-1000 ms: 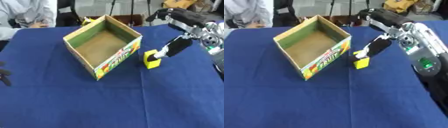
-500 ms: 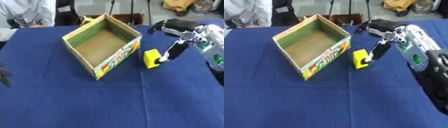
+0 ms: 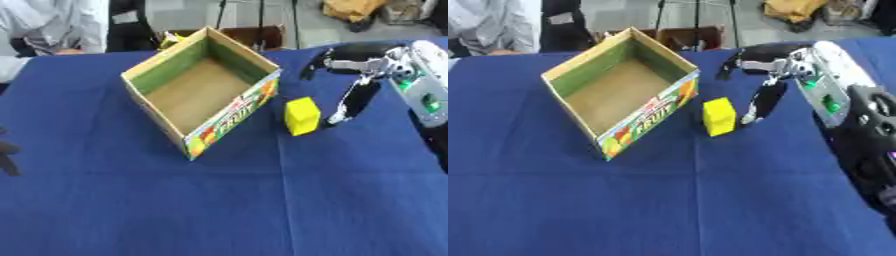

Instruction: Pick up objects on the table and place them in the box.

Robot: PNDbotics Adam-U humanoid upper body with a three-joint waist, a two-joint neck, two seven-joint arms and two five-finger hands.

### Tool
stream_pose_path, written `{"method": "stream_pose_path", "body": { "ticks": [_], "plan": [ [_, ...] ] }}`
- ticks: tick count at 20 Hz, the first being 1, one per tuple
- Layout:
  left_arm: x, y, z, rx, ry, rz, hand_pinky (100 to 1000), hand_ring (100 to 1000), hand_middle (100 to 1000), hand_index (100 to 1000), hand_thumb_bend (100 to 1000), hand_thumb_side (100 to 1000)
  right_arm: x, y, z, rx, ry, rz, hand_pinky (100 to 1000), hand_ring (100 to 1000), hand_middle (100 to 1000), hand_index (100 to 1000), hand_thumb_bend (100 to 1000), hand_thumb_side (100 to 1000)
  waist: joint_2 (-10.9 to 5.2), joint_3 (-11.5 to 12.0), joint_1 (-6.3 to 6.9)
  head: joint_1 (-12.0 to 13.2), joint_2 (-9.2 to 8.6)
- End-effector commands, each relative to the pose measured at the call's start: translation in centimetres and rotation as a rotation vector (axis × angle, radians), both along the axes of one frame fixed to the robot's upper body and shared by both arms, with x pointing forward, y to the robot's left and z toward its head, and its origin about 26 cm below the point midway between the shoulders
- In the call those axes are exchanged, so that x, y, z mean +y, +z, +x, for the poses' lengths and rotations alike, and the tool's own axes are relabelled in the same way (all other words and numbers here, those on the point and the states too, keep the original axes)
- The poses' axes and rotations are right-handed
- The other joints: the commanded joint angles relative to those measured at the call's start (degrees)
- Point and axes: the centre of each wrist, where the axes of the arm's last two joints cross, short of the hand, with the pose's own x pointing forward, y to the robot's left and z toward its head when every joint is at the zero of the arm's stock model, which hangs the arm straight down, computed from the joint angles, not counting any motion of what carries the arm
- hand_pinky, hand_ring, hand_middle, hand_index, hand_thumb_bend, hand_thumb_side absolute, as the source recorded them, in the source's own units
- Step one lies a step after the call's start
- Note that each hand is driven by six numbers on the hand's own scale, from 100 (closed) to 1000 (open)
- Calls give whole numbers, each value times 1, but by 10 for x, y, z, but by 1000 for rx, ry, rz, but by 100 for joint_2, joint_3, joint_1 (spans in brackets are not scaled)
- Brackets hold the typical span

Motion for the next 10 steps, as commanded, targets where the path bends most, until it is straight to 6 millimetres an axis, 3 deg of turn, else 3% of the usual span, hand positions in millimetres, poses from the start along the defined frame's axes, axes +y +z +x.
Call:
{"method": "stream_pose_path", "body": {
  "ticks": [1, 10],
  "plan": [
    [1, 7, -2, -21, -1, 21, 256, 462, 556, 881, 364, 967, 1, 16, 1, 4, -17, -25, 833, 941, 770, 877, 570, 235, -102, -5, -17, -22, -57],
    [0, 8, -1, -22, -4, 18, 256, 463, 555, 881, 363, 965, 8, 20, 2, 87, -41, -32, 832, 941, 773, 878, 541, 248, -65, 27, -24, -46, -86]
  ]
}}
